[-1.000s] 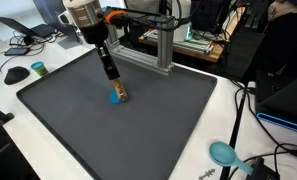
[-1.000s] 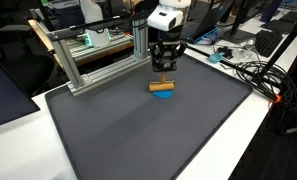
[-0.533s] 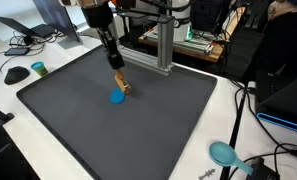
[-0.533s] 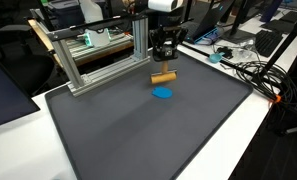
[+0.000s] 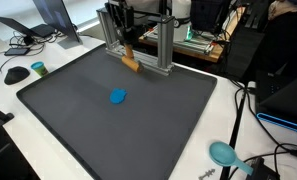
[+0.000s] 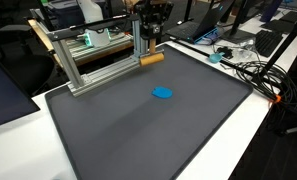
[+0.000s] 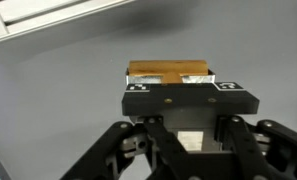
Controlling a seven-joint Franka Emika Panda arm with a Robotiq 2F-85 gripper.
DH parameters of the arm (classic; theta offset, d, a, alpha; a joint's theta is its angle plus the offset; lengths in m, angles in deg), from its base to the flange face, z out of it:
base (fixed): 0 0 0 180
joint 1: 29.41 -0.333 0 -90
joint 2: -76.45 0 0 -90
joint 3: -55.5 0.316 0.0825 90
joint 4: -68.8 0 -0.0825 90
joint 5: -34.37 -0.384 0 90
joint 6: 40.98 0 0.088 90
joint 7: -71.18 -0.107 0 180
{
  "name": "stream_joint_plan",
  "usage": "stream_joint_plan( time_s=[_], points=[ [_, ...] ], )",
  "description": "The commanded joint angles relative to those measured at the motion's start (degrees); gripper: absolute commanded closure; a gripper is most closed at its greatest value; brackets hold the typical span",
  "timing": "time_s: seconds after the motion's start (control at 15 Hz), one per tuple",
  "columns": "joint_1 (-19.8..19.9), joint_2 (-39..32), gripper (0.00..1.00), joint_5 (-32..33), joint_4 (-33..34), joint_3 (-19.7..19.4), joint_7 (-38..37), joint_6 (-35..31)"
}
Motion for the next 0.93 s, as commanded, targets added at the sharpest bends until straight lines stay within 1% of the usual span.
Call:
stream_joint_plan(
  time_s=[0.0, 0.27, 0.53, 0.87],
  points=[
    [1.5, 10.47, 0.78, 3.3, -8.61, 1.07, 3.13, 2.58],
    [2.48, 18.09, 0.78, 4.36, -14.12, 1.23, 5.54, 4.6],
    [2.86, 24.47, 0.78, 3.47, -18.22, 1.45, 8.67, 6.24],
    [2.43, 29.67, 0.78, 3.66, -22.29, 3.43, 9.05, 6.49]
  ],
)
